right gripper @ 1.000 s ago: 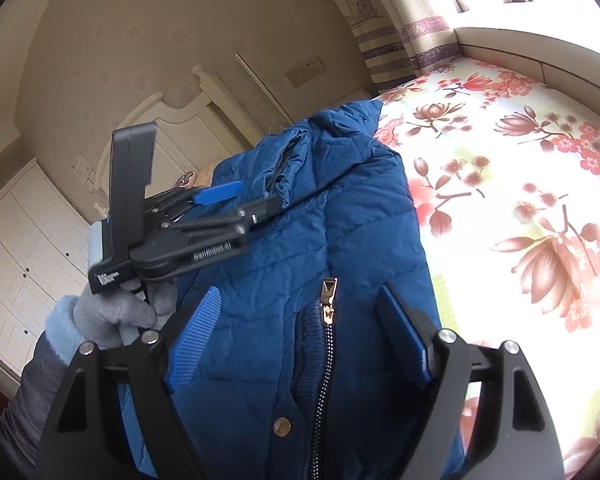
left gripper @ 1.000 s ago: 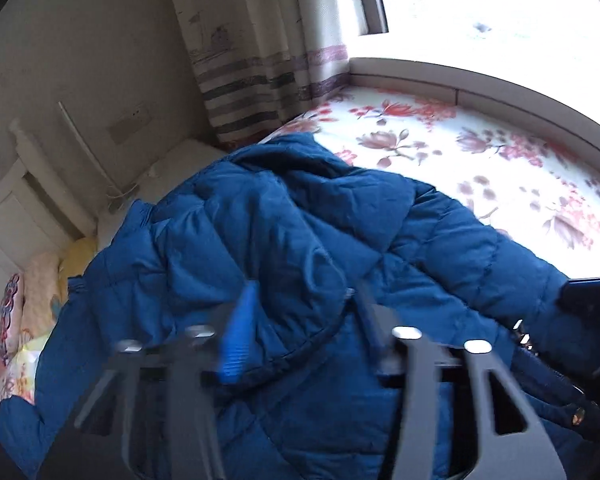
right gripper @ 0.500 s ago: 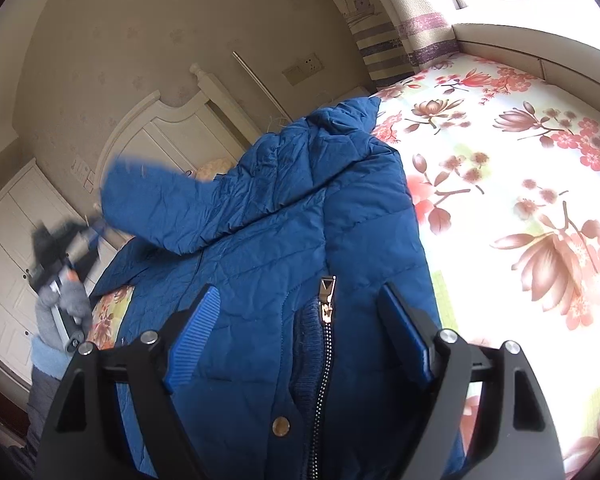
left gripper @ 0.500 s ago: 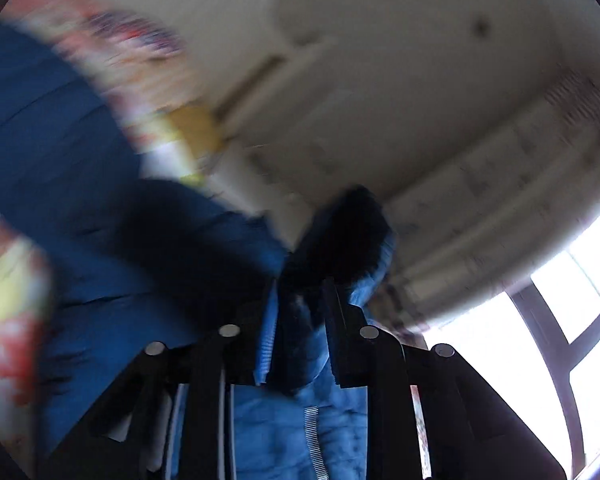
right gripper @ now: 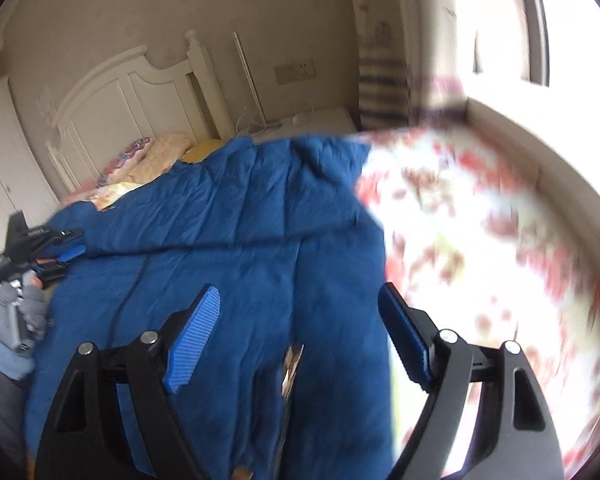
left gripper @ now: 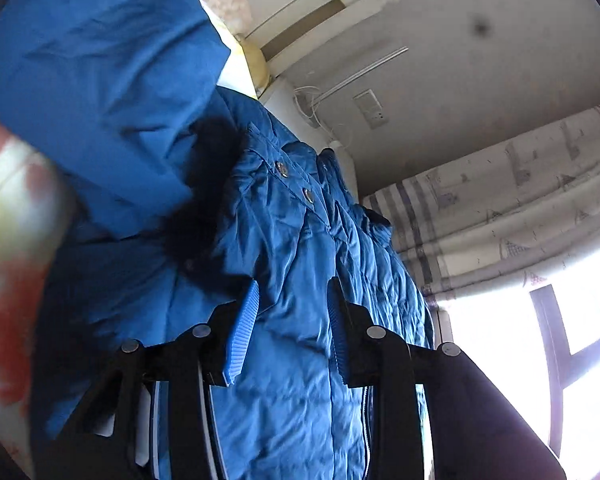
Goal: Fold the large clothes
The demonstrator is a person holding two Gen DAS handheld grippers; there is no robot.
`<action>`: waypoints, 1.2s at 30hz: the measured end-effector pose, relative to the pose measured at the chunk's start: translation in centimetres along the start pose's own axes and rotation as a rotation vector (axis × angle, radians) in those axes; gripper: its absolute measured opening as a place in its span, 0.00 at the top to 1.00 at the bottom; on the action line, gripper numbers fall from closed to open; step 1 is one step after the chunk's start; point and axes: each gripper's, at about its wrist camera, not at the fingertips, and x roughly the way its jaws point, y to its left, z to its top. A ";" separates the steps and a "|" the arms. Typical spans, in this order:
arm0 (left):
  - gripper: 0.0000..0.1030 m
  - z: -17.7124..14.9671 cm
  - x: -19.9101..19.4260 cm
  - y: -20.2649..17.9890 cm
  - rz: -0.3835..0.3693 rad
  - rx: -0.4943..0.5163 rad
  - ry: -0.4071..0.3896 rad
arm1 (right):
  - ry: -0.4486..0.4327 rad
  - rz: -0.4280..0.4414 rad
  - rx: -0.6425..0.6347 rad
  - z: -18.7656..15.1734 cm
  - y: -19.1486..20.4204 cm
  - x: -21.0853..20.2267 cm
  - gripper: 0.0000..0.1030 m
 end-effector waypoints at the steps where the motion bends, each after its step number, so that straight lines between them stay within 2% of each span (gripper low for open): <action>1: 0.76 -0.1 0.3 0.2 0.001 0.009 -0.002 | 0.015 -0.044 -0.028 0.9 0.0 1.2 0.24; 3: 0.76 -1.1 0.5 0.2 -0.002 0.082 -0.029 | 0.041 -0.094 -0.085 2.3 0.4 3.4 0.29; 5: 0.78 -1.5 0.5 -0.1 -0.021 0.115 -0.022 | 0.059 -0.126 -0.136 3.1 0.9 5.2 0.45; 7: 0.80 -1.7 0.6 -1.1 -0.036 0.168 -0.024 | 0.075 -0.118 -0.179 3.9 1.7 7.1 0.59; 8: 0.81 -2.0 0.6 -1.6 -0.035 0.199 -0.025 | 0.063 -0.109 -0.202 4.3 2.2 7.8 0.60; 11: 0.81 -2.6 0.3 -2.7 -0.009 0.272 -0.041 | 0.050 -0.070 -0.242 5.0 3.6 9.7 0.60; 12: 0.81 -2.8 -0.3 -3.2 -0.007 0.294 -0.077 | 0.068 -0.077 -0.248 5.1 3.9 10.4 0.60; 14: 0.81 -2.9 -2.5 -3.7 -0.024 0.326 -0.154 | 0.168 -0.142 -0.241 4.9 3.9 12.7 0.60; 16: 0.81 -2.7 -4.4 -5.1 -0.027 0.350 -0.229 | 0.188 -0.107 -0.173 5.0 2.8 12.9 0.60; 18: 0.79 -1.9 -4.4 -7.0 -0.029 0.382 -0.211 | 0.200 -0.092 -0.153 4.8 2.4 12.9 0.60; 19: 0.73 -1.5 -3.8 -7.9 -0.009 0.404 -0.185 | 0.201 -0.092 -0.157 4.7 2.3 12.9 0.60; 20: 0.64 -1.2 -2.9 -8.8 0.039 0.433 -0.161 | 0.207 -0.097 -0.167 4.6 2.3 12.9 0.60; 21: 0.60 -0.9 -1.2 -9.7 0.125 0.480 -0.131 | 0.218 -0.108 -0.185 4.5 2.5 12.9 0.60; 23: 0.43 -0.5 0.8 -9.7 0.194 0.514 -0.099 | 0.247 -0.120 -0.211 4.5 2.6 13.0 0.60; 25: 0.38 -0.2 2.7 -8.6 0.242 0.495 -0.056 | 0.273 -0.146 -0.208 5.4 2.8 12.6 0.60; 27: 0.37 -0.2 3.0 -6.9 0.254 0.438 -0.062 | 0.227 -0.163 -0.253 5.9 4.2 11.5 0.59; 28: 0.35 -0.3 2.9 -6.2 0.236 0.419 -0.065 | 0.189 -0.134 -0.306 6.0 5.4 10.9 0.58; 30: 0.33 -0.1 2.3 -5.0 0.201 0.386 -0.049 | 0.162 -0.087 -0.397 5.6 7.8 10.4 0.51; 32: 0.31 0.4 1.3 -4.9 0.234 0.387 -0.041 | 0.161 -0.052 -0.532 4.1 10.9 11.0 0.42; 33: 0.30 0.5 0.8 -5.0 0.254 0.382 -0.044 | 0.165 -0.055 -0.601 3.2 12.3 11.6 0.42; 34: 0.25 0.9 -0.1 -4.7 0.268 0.353 -0.052 | 0.169 -0.081 -0.656 2.5 13.3 12.5 0.42; 36: 0.18 1.2 -1.3 -3.9 0.273 0.299 -0.049 | 0.147 -0.117 -0.694 1.8 14.2 13.7 0.42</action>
